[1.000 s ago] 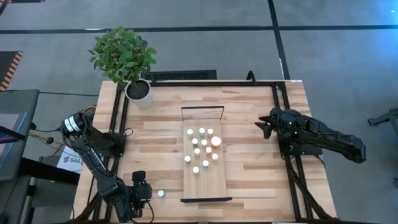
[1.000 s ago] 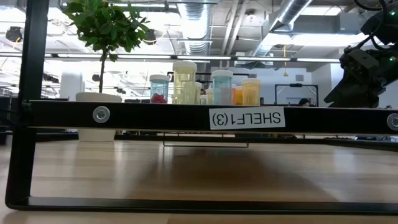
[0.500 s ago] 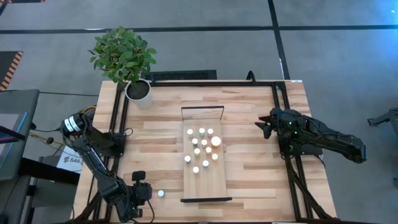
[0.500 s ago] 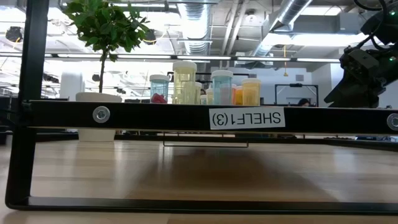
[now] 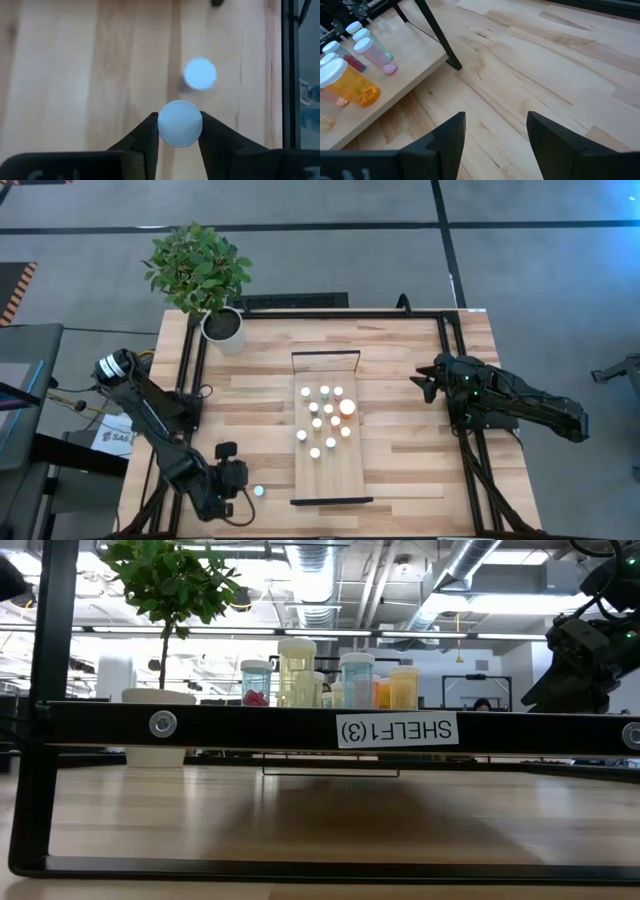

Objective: Pick and place medicine bottles onto shelf by color
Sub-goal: Put the pink pill bottle on the shelf

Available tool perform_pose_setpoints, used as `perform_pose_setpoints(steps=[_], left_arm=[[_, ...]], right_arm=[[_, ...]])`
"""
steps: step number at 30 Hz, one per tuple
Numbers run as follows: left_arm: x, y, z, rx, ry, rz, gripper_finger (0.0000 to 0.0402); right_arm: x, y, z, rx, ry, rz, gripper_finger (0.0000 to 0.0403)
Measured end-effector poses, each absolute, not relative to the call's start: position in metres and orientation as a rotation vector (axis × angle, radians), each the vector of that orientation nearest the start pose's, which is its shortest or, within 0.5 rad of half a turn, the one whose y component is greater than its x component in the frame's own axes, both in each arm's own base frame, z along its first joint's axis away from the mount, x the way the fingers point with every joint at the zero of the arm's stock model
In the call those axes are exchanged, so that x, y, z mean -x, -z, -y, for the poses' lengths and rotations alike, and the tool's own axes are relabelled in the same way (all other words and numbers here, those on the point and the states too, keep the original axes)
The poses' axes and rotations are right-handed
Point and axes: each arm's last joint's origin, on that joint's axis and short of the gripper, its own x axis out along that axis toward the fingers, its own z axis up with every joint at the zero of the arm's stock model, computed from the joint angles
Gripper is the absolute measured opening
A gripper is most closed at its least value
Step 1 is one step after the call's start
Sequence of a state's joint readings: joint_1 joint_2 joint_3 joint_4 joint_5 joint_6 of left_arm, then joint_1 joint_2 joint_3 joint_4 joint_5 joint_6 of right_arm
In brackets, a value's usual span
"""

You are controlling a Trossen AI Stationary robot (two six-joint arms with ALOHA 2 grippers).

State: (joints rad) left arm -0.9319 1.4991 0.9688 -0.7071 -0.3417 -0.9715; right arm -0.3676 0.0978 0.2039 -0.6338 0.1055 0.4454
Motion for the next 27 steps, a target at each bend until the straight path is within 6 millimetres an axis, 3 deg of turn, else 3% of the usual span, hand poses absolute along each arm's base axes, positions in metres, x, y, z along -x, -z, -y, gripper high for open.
perform_pose_setpoints(steps=[7,16,20,27], left_arm=[[-0.189,-0.223,0.186,0.113,0.011,-1.081,0.0099],[-0.225,-0.244,0.164,0.03,0.097,-1.074,0.0099],[-0.245,-0.253,0.162,-0.011,0.108,-1.056,0.01],[-0.28,-0.251,0.171,-0.088,0.132,-1.061,0.01]], right_arm=[[-0.072,-0.166,0.031,-0.496,0.573,-0.417,0.0234],[-0.072,-0.166,0.031,-0.496,0.573,-0.417,0.0234],[-0.072,-0.166,0.031,-0.496,0.573,-0.417,0.0234],[-0.072,-0.166,0.031,-0.496,0.573,-0.417,0.0234]])
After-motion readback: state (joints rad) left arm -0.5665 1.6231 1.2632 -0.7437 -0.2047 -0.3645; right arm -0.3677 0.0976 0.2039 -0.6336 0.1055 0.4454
